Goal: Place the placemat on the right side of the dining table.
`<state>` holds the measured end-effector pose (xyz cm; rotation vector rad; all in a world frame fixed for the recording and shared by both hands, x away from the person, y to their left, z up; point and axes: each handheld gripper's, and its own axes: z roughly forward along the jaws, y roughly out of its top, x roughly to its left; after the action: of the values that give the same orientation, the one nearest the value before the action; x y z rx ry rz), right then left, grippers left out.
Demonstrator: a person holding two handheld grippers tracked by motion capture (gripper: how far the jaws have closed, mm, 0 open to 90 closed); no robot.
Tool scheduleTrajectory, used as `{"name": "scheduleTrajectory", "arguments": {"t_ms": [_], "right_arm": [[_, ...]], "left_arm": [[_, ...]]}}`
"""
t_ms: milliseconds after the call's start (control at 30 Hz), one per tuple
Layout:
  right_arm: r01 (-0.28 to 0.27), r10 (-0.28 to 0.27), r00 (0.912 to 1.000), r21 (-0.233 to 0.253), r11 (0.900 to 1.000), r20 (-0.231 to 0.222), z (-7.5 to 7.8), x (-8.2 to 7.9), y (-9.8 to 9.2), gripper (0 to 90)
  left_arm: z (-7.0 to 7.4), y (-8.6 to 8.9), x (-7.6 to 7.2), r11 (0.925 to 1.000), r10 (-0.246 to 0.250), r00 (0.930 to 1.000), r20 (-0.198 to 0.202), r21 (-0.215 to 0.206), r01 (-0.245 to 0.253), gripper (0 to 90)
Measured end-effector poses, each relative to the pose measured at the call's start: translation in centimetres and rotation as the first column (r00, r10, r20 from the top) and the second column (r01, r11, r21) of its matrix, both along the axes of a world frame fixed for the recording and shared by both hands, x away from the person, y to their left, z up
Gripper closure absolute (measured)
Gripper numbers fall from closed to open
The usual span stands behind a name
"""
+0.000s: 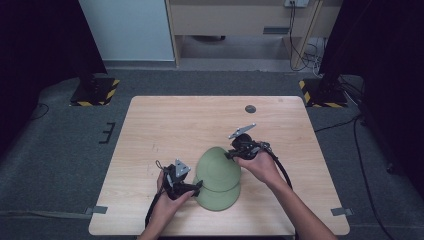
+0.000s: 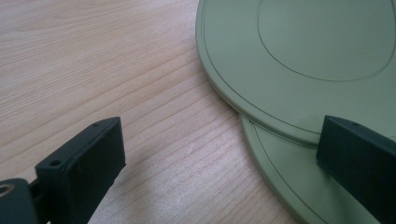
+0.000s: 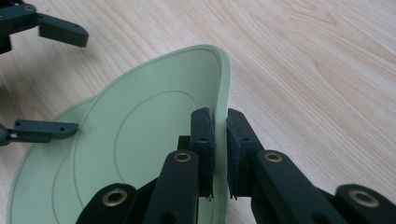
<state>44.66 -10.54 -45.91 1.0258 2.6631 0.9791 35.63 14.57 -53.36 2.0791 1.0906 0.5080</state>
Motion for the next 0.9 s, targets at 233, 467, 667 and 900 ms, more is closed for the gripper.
{"name": "scheduleTrajectory", "arguments": {"t_ms": [233, 467, 667, 900], "right_arm": [[0.017, -0.017, 0.9998, 0.007, 1.000, 0.009, 0.01, 0.34, -0.41, 83.4], [0.026, -0.026, 0.9997, 0.024, 0.999, 0.003, 0.01, 0.38, -0.56, 84.1], [-0.022, 0.022, 0.9994, 0.024, 0.999, -0.027, 0.09, 0.05, -0.39, 80.4], [-0.004, 0.005, 0.9995, 0.009, 1.000, -0.031, -0.11, 0.28, -0.54, 84.3]], "left_arm": [[-0.02, 0.01, -0.02, 1.0000, 0.002, 1.0000, -0.001, -0.003, -0.002, 0.8], [-0.03, 0.02, 0.01, 1.0000, 0.003, 1.0000, -0.001, -0.003, -0.003, 0.8], [-0.03, 0.00, 0.05, 1.0000, 0.004, 1.0000, 0.000, -0.001, -0.004, 0.8], [-0.03, 0.02, 0.04, 1.0000, 0.005, 1.0000, 0.001, -0.001, -0.005, 0.8]]}}
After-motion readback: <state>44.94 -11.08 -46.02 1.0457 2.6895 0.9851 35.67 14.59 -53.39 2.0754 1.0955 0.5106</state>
